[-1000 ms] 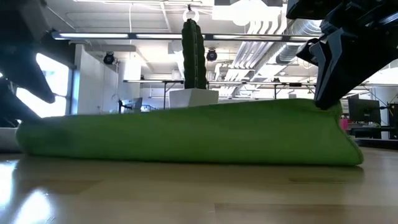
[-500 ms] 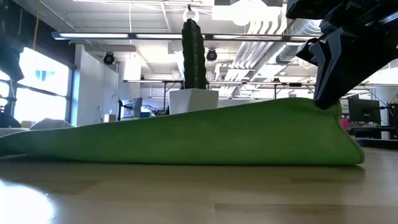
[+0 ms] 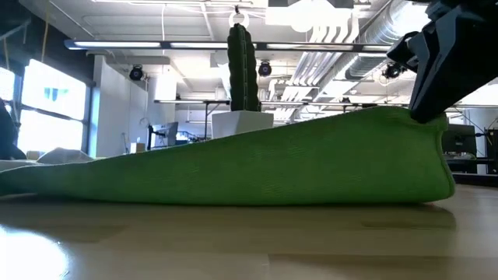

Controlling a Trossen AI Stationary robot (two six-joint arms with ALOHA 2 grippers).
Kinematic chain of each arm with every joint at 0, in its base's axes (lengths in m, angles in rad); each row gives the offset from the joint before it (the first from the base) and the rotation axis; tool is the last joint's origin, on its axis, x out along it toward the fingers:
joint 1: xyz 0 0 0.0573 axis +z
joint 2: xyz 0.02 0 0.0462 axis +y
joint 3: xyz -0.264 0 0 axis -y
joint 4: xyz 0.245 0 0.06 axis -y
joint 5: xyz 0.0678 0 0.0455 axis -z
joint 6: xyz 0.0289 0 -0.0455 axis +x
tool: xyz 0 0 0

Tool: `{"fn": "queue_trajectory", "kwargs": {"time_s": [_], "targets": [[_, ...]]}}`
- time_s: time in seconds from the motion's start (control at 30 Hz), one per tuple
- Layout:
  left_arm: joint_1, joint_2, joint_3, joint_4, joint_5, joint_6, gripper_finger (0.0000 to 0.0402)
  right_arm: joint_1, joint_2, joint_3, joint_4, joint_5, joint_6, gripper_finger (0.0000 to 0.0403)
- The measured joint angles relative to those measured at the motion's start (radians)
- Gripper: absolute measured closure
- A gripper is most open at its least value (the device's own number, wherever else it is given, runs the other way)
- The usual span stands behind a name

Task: Fold microfiber towels
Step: Fold the yellow green towel

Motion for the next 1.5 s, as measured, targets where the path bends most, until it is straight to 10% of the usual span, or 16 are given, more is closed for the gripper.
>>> {"fn": "queue_trajectory", "kwargs": {"time_s": [0.4, 0.83, 1.2, 1.5], "targets": [[0.009, 0.0, -0.13, -0.02, 0.031, -0.222, 0.0248, 0.0, 0.0, 0.0, -0.001, 0.002, -0.003, 0.0403], [0.029, 0.0, -0.119, -0.014, 0.109, -0.117, 0.0393, 0.004, 0.032, 0.0, 0.003, 0.0, 0.004, 0.0403], [0.056, 0.0, 0.114, -0.14, 0.127, 0.129, 0.0401, 0.036, 0.06, 0.042, 0.017, -0.072, 0.065, 0.0403], [0.085, -0.002, 0.347, -0.495, 0.074, 0.137, 0.0401, 0.055, 0.06, 0.255, -0.31, -0.053, 0.067, 0.0403]]}}
